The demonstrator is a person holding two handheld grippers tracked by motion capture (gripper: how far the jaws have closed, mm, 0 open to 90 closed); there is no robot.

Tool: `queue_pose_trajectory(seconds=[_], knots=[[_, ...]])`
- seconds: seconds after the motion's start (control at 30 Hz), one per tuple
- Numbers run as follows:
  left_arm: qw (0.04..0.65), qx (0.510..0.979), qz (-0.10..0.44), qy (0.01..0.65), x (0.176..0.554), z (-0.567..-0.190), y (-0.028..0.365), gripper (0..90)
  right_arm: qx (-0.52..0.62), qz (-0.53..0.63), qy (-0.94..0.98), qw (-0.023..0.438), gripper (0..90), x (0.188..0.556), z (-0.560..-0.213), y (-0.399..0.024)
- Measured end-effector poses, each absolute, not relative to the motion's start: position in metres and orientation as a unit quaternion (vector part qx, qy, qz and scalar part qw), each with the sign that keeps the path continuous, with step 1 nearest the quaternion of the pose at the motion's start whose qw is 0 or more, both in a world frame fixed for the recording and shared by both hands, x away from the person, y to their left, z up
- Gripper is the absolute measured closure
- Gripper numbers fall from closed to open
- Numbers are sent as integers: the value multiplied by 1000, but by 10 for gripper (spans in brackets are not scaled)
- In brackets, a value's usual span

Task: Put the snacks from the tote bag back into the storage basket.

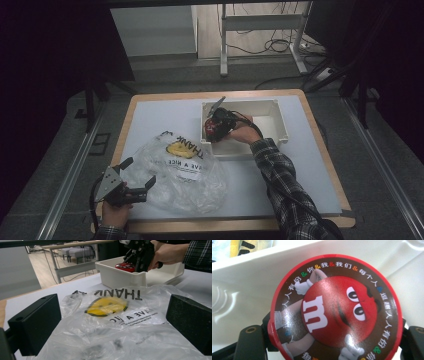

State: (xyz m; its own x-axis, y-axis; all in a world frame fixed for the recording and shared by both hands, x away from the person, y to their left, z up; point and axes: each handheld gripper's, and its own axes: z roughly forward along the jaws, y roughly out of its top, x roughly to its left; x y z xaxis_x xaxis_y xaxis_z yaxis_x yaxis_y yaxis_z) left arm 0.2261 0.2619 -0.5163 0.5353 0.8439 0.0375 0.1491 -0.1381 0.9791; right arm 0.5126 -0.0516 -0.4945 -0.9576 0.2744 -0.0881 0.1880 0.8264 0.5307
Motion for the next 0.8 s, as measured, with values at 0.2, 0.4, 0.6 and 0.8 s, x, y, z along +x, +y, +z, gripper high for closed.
queue_pose_trajectory(seconds=[0.2, 0.4, 0.6, 0.8], knots=[[548, 683, 317, 363, 226, -516, 262, 0, 125, 270, 951, 81, 257, 514, -498, -51], [549, 683, 317, 363, 226, -516, 262, 0, 130, 272, 950, 79, 256, 516, -500, -53], [548, 683, 317, 363, 226, -516, 261, 0, 134, 278, 948, 74, 252, 517, -501, -54], [548, 683, 317, 363, 226, -516, 261, 0, 141, 294, 943, 70, 202, 518, -499, -54]])
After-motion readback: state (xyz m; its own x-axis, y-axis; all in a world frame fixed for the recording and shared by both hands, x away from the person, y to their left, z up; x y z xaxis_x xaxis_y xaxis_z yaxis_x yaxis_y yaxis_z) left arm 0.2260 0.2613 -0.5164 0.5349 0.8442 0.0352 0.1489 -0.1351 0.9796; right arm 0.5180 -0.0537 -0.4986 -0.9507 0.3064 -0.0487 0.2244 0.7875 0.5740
